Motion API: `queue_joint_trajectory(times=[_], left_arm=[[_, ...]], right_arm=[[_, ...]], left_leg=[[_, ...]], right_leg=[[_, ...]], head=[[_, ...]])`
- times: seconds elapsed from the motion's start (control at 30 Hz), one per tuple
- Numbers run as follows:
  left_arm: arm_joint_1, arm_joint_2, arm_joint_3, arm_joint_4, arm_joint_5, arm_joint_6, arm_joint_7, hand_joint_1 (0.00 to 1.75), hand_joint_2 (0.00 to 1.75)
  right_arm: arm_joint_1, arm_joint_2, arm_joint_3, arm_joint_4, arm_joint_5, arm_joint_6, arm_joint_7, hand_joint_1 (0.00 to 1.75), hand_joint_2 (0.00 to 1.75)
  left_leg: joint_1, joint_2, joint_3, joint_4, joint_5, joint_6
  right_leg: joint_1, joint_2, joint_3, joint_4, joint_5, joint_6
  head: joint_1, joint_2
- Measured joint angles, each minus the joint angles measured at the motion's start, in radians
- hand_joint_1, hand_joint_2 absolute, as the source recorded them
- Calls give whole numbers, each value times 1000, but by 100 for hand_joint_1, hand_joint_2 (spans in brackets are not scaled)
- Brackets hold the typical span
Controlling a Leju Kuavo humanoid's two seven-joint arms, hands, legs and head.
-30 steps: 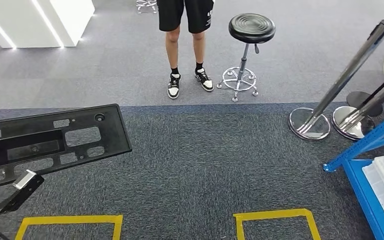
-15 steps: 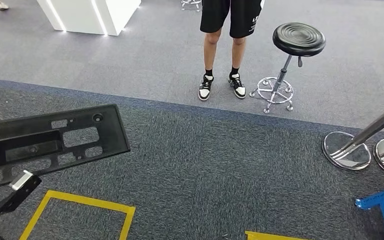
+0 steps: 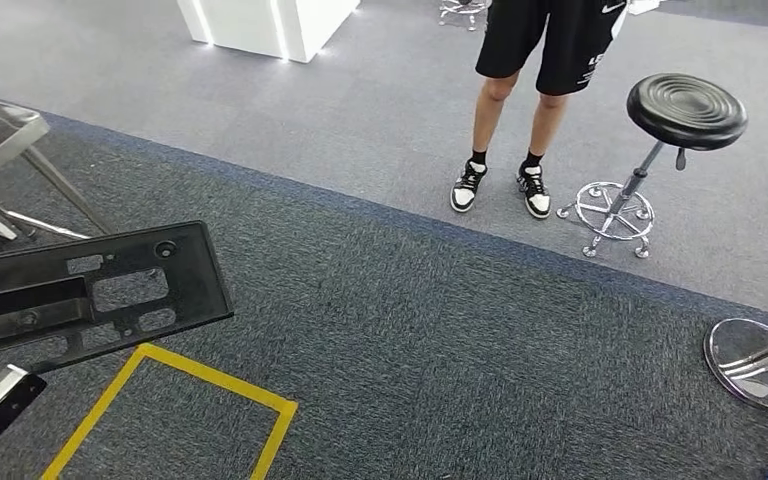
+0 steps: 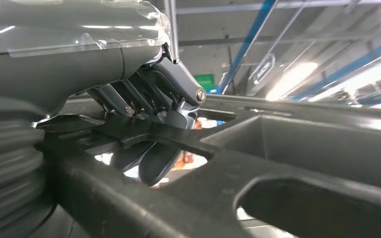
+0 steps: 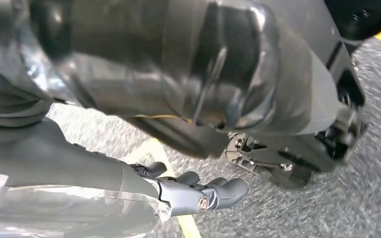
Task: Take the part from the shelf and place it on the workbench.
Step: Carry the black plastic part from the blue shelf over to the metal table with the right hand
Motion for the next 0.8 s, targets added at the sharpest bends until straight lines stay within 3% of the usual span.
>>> queue_joint_trajectory(times=[0.07,0.13,0.17,0.2,0.23,0.27,0.33,0.37,0.43,0.5,0.57,0.63,0.7,0.73,0.8], left_arm=[[-7,-1,1,-1,-4,0,-2,175,175],[-17,-7,0,-1,-7,0,-3,175,175],[-20,-12,-1,-1,-8,0,-4,175,175],[-20,-16,-3,-1,-9,0,-5,175,175],[-20,-20,-5,0,-9,0,-6,175,175],[-21,-23,-7,0,-10,0,-8,175,175],[-24,-29,-10,1,-10,1,-8,175,175],[-28,-32,-10,1,-9,2,-9,175,175],[-33,-35,-11,3,-7,5,-10,175,175],[-35,-36,-11,5,-6,7,-11,175,175],[-41,-37,-11,6,-2,8,-12,175,175],[-51,-41,-12,8,5,9,-12,175,175],[-54,-47,-15,12,11,9,-12,175,175],[-54,-49,-17,15,13,9,-12,175,175],[-59,-53,-23,20,15,9,-12,175,175]], right_arm=[[-2,1,0,0,0,0,-2,0,0],[-1,0,0,0,0,0,-3,0,0],[-1,-1,0,0,0,0,-2,0,0],[0,-2,0,0,0,-1,-1,0,0],[1,-3,0,0,0,-2,1,0,0],[2,-4,0,0,0,-2,3,0,0],[2,-4,0,0,0,-4,5,0,0],[1,-4,0,0,0,-4,5,0,0],[-1,-4,0,0,0,-5,6,0,0],[-4,-3,0,-1,0,-5,7,0,0],[-3,-2,0,-1,0,-5,7,0,0],[-2,-2,0,-1,0,-5,7,0,0],[-1,-2,0,-1,0,-4,7,0,0],[0,-3,0,-1,0,-4,7,0,0],[0,-3,0,-1,-1,-3,7,0,0]], left_leg=[[9,-25,22,-27,13,6],[15,-47,27,-35,17,12],[15,-60,26,-33,16,13],[16,-73,27,-31,13,12],[17,-88,27,-27,10,10],[18,-102,27,-21,6,6],[21,-127,23,-2,-6,-4],[22,-137,18,7,-12,-10],[24,-155,8,17,-18,-21],[27,-162,4,19,-20,-29],[26,-120,-17,62,-42,-40],[29,-64,-76,175,-92,-50],[36,-46,-136,280,-122,-56],[38,-44,-144,286,-110,-57],[38,-29,-102,188,-40,-51]], right_leg=[[-1,44,-11,42,-27,8],[-4,99,-72,156,-78,11],[-4,110,-107,212,-96,13],[-4,113,-131,243,-96,15],[-5,115,-138,237,-74,17],[-6,118,-127,197,-37,19],[-12,155,-83,76,33,22],[-14,175,-68,36,49,22],[-12,194,-60,17,47,14],[-12,172,-56,12,47,2],[-15,149,-48,5,46,-10],[-13,125,-43,2,41,-17],[-11,100,-38,2,35,-18],[-11,88,-35,2,31,-17],[-10,64,-23,2,22,-15]], head=[[0,0],[1,0],[1,0],[1,0],[1,0],[1,0],[1,0],[0,0],[0,0],[0,0],[0,0],[0,0],[0,0],[0,0],[0,0]])
